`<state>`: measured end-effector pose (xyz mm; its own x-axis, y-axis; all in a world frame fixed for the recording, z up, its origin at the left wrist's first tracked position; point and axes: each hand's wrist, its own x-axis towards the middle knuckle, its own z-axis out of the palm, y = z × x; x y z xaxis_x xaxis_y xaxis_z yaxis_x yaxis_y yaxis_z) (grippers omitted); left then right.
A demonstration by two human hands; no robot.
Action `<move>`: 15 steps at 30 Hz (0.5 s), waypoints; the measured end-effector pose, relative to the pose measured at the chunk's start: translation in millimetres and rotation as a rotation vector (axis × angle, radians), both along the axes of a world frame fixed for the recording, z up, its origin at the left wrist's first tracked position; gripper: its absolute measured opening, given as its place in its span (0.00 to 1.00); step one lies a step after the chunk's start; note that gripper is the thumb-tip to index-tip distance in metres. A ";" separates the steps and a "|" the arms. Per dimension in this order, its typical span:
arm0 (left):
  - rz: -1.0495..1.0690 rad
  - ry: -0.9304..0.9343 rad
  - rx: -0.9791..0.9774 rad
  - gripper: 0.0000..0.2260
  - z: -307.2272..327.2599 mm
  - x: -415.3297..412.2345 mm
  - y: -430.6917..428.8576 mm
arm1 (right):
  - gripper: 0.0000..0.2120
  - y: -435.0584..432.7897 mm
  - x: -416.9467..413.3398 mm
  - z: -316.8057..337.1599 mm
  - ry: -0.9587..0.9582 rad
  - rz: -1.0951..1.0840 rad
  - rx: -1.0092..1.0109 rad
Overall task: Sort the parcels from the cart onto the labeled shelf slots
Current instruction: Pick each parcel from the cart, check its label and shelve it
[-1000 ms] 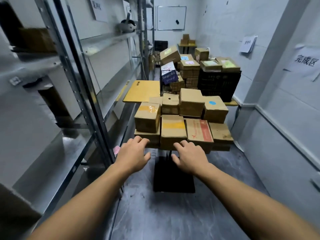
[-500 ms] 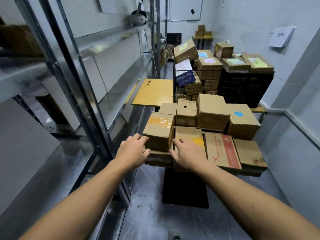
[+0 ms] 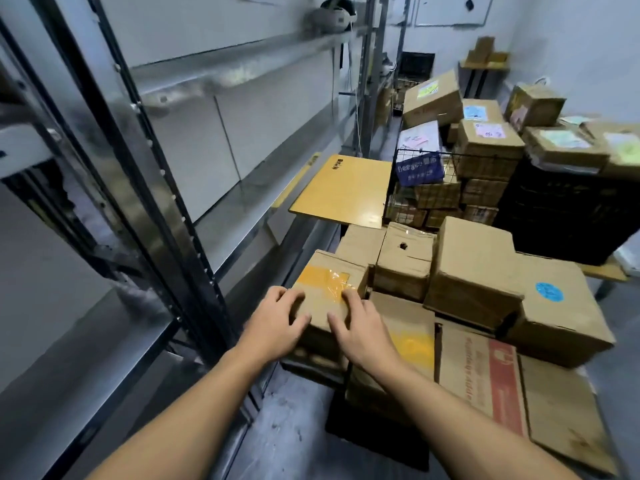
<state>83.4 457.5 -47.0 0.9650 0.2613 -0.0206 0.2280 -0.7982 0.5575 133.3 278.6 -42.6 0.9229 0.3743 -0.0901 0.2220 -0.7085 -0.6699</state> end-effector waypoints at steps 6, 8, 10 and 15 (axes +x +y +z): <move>0.100 -0.179 -0.105 0.26 4.7 -12.5 -18.9 | 0.22 -1.5 6.5 3.5 0.072 -0.093 0.239; 0.106 -0.248 -0.168 0.24 12.6 -13.5 -24.7 | 0.21 -3.4 9.3 6.3 0.065 -0.125 0.327; 0.132 -0.341 -0.272 0.20 22.3 -11.9 -28.7 | 0.20 -5.5 12.5 10.8 0.051 -0.147 0.399; 0.242 -0.493 -0.547 0.12 33.1 2.6 -22.3 | 0.17 -11.2 32.9 23.9 0.013 -0.177 0.547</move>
<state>86.0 435.1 -13.9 0.8135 0.5425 0.2098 -0.0163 -0.3393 0.9405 166.2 267.4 -18.6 0.9759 0.2095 0.0610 0.1204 -0.2838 -0.9513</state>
